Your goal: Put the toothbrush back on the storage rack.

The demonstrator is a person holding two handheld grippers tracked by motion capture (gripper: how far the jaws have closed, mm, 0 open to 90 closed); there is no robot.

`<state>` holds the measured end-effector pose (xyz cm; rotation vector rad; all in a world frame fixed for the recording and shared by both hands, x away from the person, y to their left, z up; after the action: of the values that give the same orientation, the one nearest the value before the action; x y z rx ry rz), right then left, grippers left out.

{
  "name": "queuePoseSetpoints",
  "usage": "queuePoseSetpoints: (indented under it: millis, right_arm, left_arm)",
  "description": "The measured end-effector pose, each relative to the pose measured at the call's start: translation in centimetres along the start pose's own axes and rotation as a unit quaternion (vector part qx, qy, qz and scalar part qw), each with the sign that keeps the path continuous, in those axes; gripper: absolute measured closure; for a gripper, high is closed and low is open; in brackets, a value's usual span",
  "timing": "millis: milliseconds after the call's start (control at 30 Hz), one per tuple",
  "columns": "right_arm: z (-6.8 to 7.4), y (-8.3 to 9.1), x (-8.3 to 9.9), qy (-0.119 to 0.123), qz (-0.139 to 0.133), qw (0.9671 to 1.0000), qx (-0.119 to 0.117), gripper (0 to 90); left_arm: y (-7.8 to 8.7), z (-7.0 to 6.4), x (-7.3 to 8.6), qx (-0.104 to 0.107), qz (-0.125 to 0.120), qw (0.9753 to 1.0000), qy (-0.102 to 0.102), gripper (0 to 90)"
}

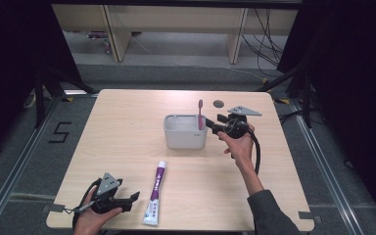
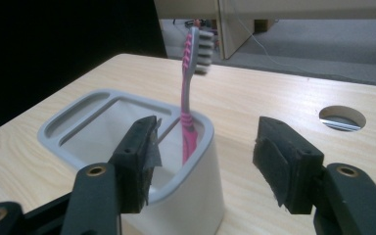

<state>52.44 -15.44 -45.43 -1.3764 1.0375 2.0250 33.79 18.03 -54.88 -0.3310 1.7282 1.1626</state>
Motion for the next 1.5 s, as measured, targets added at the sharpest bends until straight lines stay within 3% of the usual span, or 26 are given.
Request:
queuePoseSetpoints:
  millis: [167,200,233,300,367,533,567,633,767,800,900,1000,1033,1100,1133,1233,1267,1300,1333,1433,1500]
  right_arm:
    - [0.3,0.9,0.9,0.030,0.022,0.9993,-0.007,39.0]
    - [0.7,1.2,1.1,0.014,0.029,0.9995,-0.005,39.1]
    - [0.5,1.4,1.3,0.032,0.030,0.9990,-0.010,38.8]
    - [0.7,1.9,1.5,0.024,0.037,0.9990,-0.008,38.3]
    - [0.5,2.7,1.7,0.041,0.034,0.9985,-0.008,37.2]
    - [0.4,3.8,2.2,0.036,0.041,0.9985,-0.005,36.9]
    - [0.2,4.0,2.2,0.051,0.038,0.9980,0.000,36.9]
    - [0.2,4.5,2.7,0.037,0.046,0.9982,0.001,36.8]
    - [-0.3,5.2,3.3,0.053,0.048,0.9974,0.009,36.6]
    - [0.0,5.2,3.5,0.037,0.053,0.9979,0.002,36.5]
    - [0.1,5.4,3.7,0.034,0.053,0.9980,-0.002,36.3]
    - [0.4,5.6,3.8,0.037,0.053,0.9979,-0.003,35.2]
    - [0.3,5.6,3.9,0.052,0.053,0.9972,0.000,34.5]
    - [0.9,5.8,4.3,0.033,0.059,0.9977,-0.003,32.7]
    - [0.7,5.7,4.3,0.052,0.058,0.9970,-0.004,32.1]
    - [1.1,5.8,4.7,0.034,0.071,0.9969,-0.004,28.4]
    - [0.9,5.9,4.7,0.055,0.068,0.9962,0.006,27.5]
    - [1.4,6.0,4.9,0.031,0.073,0.9968,0.001,27.2]
    - [1.4,6.0,5.1,0.038,0.075,0.9965,-0.009,25.6]
    - [1.6,6.3,5.4,0.031,0.079,0.9964,-0.005,25.0]
    - [1.7,6.5,5.8,0.039,0.081,0.9959,-0.012,24.5]
  left_arm:
    - [0.0,0.0,0.0,0.002,0.001,1.0000,-0.002,19.8]
    - [0.0,-0.1,0.0,0.000,0.002,1.0000,0.000,19.8]
    - [-0.1,-0.1,0.1,-0.001,0.001,1.0000,0.003,19.8]
    - [0.0,-0.1,0.1,0.001,0.003,1.0000,0.002,19.8]
    - [0.1,-0.1,0.0,-0.002,0.002,1.0000,0.000,19.8]
    - [0.1,-0.1,0.0,0.000,-0.001,1.0000,0.001,19.8]
    - [0.1,-0.1,0.0,0.000,-0.001,1.0000,-0.001,19.8]
    - [0.0,-0.2,0.0,-0.001,0.000,1.0000,0.002,19.8]
    - [0.1,-0.2,-0.1,0.002,-0.002,1.0000,-0.001,19.8]
    - [0.1,-0.2,0.0,0.002,-0.001,1.0000,0.001,19.8]
    - [0.2,-0.2,0.0,0.002,-0.002,1.0000,-0.002,19.8]
    - [0.1,-0.2,0.0,0.002,0.000,1.0000,0.000,19.8]
    - [0.1,-0.3,0.0,0.001,-0.001,1.0000,0.001,19.9]
    - [0.1,-0.2,-0.1,0.000,-0.004,1.0000,-0.001,19.9]
    - [0.1,-0.2,-0.1,-0.001,-0.003,1.0000,-0.001,19.8]
    - [0.1,-0.2,0.0,0.001,-0.002,1.0000,0.000,19.8]
    - [0.1,-0.2,-0.1,0.000,-0.005,1.0000,-0.001,19.9]
    - [0.1,-0.3,-0.1,0.001,-0.006,1.0000,0.003,19.8]
    - [0.1,-0.3,-0.1,0.002,-0.004,1.0000,0.000,19.8]
    - [0.1,-0.2,0.0,-0.001,-0.002,1.0000,0.001,19.8]
    - [0.1,-0.2,-0.1,0.000,-0.005,1.0000,-0.001,19.8]
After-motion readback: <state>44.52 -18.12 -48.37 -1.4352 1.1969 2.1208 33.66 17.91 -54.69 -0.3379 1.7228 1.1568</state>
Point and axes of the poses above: each handheld gripper's, and its own axes: y roughly backward along the jaws, x roughly out of its underside, z roughly to its left, the point moved 6 cm from there along -y, roughly forward along the jaws, and after that the axes turned 5 degrees about -z, right-handed, at the moved point
